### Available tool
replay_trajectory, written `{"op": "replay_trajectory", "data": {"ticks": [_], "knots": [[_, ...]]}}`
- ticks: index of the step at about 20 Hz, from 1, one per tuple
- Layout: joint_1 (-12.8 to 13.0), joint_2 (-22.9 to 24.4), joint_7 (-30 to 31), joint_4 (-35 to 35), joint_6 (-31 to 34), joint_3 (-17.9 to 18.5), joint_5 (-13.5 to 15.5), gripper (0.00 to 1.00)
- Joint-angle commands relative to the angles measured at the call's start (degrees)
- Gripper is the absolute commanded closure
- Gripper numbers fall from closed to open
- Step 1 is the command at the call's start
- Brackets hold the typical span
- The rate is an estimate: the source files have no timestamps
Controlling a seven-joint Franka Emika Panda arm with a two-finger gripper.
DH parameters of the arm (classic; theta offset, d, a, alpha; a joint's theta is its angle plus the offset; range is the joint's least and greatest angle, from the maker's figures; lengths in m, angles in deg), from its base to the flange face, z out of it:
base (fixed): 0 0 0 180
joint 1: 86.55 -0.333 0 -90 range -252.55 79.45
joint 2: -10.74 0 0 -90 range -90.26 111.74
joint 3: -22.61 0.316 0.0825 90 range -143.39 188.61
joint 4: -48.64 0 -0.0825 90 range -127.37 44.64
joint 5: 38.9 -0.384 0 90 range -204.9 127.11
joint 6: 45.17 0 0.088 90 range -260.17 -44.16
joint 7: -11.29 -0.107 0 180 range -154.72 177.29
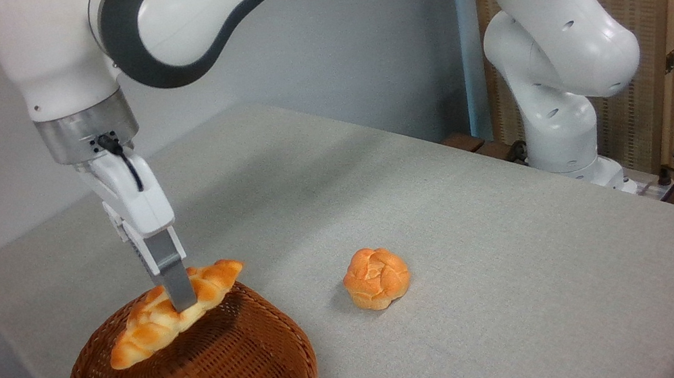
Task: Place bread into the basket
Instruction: 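Lower the roll into the basket and open the gripper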
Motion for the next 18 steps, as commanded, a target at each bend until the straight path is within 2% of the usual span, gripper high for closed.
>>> {"op": "replay_trajectory", "data": {"ticks": [1, 4, 13, 18], "knots": [[-0.68, -1.21, -0.26, 1.37, -0.44, -1.32, -1.80, 0.00], [-1.91, -1.38, 0.00, 1.37, -4.04, -1.50, -1.71, 0.00], [-2.44, -1.29, 0.17, 1.37, -3.96, -2.38, -1.71, 0.00], [-3.14, -0.50, 2.37, 1.45, -2.12, -2.47, -1.19, 0.00]]}}
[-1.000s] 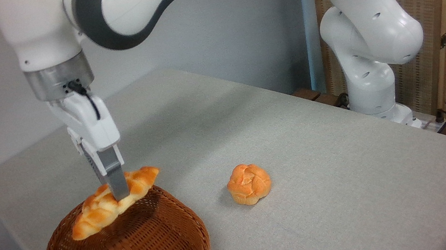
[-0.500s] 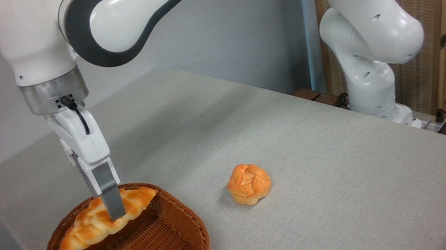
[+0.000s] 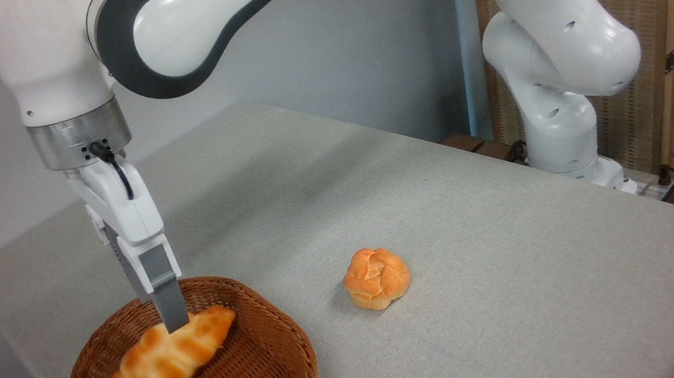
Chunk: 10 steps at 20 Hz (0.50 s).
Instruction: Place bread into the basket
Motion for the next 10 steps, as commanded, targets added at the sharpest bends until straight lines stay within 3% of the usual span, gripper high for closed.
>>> {"op": "replay_trajectory", "data": {"ticks": [1, 3, 7, 10], "knots": [[-1.34, 0.40, 1.26, 0.91, 1.37, -0.63, -0.07, 0.00], [-1.95, 2.23, 1.44, 0.82, 3.12, -0.63, 0.36, 0.00], [-8.27, 10.39, 0.39, -0.93, 13.56, -1.77, 5.37, 0.00], [-9.86, 16.55, -2.24, -6.62, 14.73, -1.51, 6.96, 0.00]]}}
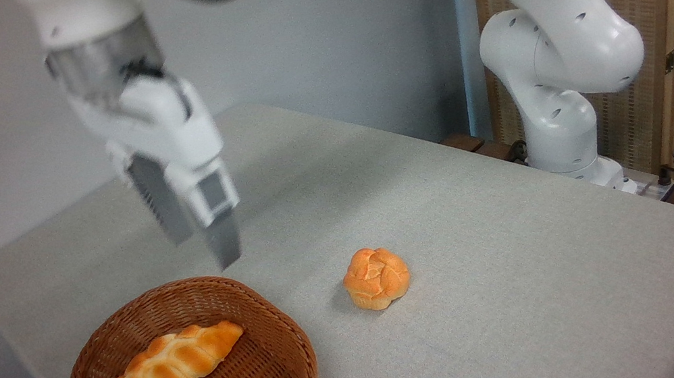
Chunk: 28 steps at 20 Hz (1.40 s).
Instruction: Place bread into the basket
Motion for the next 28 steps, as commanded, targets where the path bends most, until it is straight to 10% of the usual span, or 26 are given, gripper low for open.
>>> {"op": "replay_trajectory", "data": {"ticks": [1, 28], "knots": [[-2.42, 8.79, -4.26, -9.31, 0.83, -0.95, 1.93, 0.00], [-0.22, 11.53, -5.24, -10.74, 1.09, 2.57, 1.58, 0.00]]}}
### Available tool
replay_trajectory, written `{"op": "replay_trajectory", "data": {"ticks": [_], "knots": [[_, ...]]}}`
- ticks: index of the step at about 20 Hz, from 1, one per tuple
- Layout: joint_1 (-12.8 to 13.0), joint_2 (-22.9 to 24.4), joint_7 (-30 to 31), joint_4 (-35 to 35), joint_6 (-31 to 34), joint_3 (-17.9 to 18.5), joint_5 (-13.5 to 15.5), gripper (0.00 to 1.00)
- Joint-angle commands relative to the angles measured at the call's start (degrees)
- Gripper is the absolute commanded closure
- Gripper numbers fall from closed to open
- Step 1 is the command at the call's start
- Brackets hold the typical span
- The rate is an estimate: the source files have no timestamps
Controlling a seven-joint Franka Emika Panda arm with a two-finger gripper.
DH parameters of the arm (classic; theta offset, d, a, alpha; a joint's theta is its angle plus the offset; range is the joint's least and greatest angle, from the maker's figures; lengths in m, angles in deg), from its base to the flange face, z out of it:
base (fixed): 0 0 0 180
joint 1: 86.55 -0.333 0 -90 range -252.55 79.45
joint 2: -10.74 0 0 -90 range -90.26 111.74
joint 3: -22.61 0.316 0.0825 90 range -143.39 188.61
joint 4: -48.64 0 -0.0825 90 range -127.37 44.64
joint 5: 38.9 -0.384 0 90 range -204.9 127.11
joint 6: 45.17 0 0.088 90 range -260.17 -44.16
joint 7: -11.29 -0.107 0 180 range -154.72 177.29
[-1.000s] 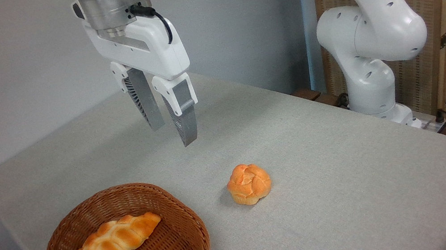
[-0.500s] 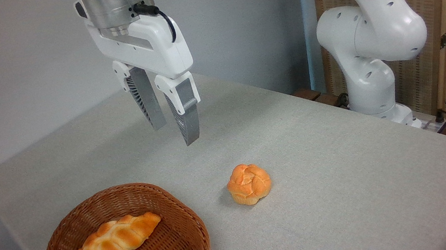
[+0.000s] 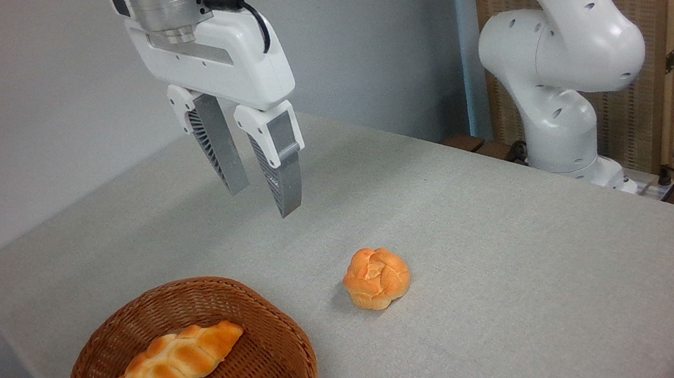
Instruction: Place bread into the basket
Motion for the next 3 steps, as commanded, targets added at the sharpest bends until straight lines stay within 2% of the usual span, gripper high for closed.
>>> {"op": "replay_trajectory", "data": {"ticks": [1, 3], "knots": [[1.34, 0.39, -0.94, 0.10, -0.22, 1.47, 0.59, 0.00], [1.25, 0.39, -0.94, 0.10, -0.22, 1.47, 0.50, 0.00]]}}
